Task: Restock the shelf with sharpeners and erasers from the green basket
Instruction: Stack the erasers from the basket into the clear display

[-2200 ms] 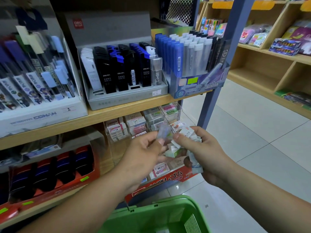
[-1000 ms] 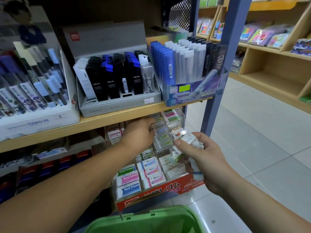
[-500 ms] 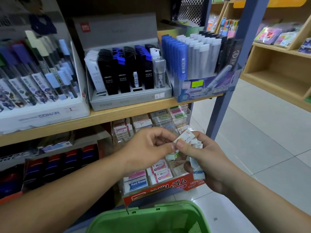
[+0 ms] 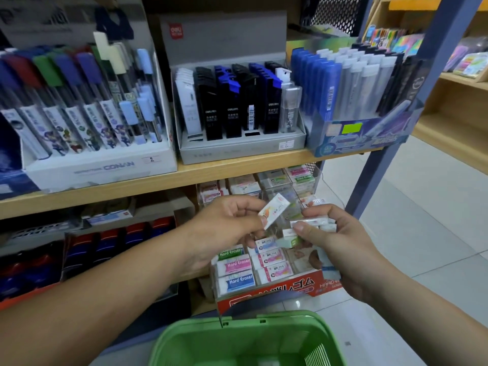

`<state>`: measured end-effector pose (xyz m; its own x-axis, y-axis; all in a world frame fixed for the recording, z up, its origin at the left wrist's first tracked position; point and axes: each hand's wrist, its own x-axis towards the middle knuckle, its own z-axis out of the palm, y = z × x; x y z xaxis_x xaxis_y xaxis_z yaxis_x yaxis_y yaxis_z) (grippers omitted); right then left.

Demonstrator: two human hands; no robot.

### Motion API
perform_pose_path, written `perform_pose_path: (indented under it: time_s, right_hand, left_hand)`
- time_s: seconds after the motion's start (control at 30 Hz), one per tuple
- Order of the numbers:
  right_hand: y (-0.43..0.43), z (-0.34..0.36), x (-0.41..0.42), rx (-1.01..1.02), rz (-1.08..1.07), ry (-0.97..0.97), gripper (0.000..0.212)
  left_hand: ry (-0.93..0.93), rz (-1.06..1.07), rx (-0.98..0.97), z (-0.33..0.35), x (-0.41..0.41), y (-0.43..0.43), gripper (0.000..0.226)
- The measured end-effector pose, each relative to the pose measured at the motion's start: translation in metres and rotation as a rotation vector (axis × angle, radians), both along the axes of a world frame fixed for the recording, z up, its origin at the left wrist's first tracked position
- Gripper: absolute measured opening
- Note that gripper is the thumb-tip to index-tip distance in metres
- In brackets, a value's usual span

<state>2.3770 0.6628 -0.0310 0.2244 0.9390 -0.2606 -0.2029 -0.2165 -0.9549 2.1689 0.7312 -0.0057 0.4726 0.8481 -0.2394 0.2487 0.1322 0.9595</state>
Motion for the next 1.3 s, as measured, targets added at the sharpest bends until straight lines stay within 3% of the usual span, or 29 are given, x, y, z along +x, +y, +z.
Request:
perform_pose_path:
  time_s: [0.1, 0.23, 0.33, 0.6, 0.77, 1.03, 1.1, 1.17, 1.23, 1.3]
  right_hand:
    - [-0.001, 0.000, 0.004, -0.010, -0.109, -0.139, 0.023]
    - [-0.008, 0.002, 0.023, 0.006, -0.217, -0.156, 0.022]
    - [-0.011, 0.001, 0.036, 0.017, -0.253, -0.159, 0.021]
    - [-0.015, -0.001, 0.053, 0.026, -0.229, -0.174, 0.019]
    - [-0.016, -0.006, 0.064, 0.032, -0.271, -0.129, 0.017]
    - [-0.015, -0.005, 0.063, 0.040, -0.201, -0.048, 0.020]
    - [-0.015, -0.005, 0.063, 0.048, -0.166, 0.005, 0.020]
    - [-0.016, -0.006, 0.066, 0.062, -0.150, 0.059, 0.020]
    - [-0.015, -0.007, 0.067, 0.064, -0.147, 0.090, 0.019]
    - [-0.014, -0.008, 0.069, 0.068, -0.147, 0.114, 0.019]
  left_hand:
    - [0.126, 0.065, 0.072, -0.002, -0.008, 0.005, 0.021]
    - [0.201, 0.056, 0.188, -0.006, 0.004, 0.004, 0.026]
    - [0.240, 0.083, 0.304, -0.001, 0.035, 0.013, 0.016]
    - [0.521, -0.026, 0.388, -0.005, 0.127, 0.079, 0.008]
    - [0.654, 0.028, 0.485, -0.028, 0.137, 0.089, 0.013]
    - [0.953, -0.098, 0.601, -0.027, 0.146, 0.092, 0.022]
    - [0.882, -0.094, 0.606, -0.022, 0.143, 0.086, 0.021]
    - [0.661, -0.074, 0.589, -0.013, 0.138, 0.070, 0.020]
    - [0.426, -0.131, 0.449, -0.002, 0.129, 0.048, 0.017]
    - [0.357, -0.222, 0.245, 0.006, 0.119, 0.027, 0.018]
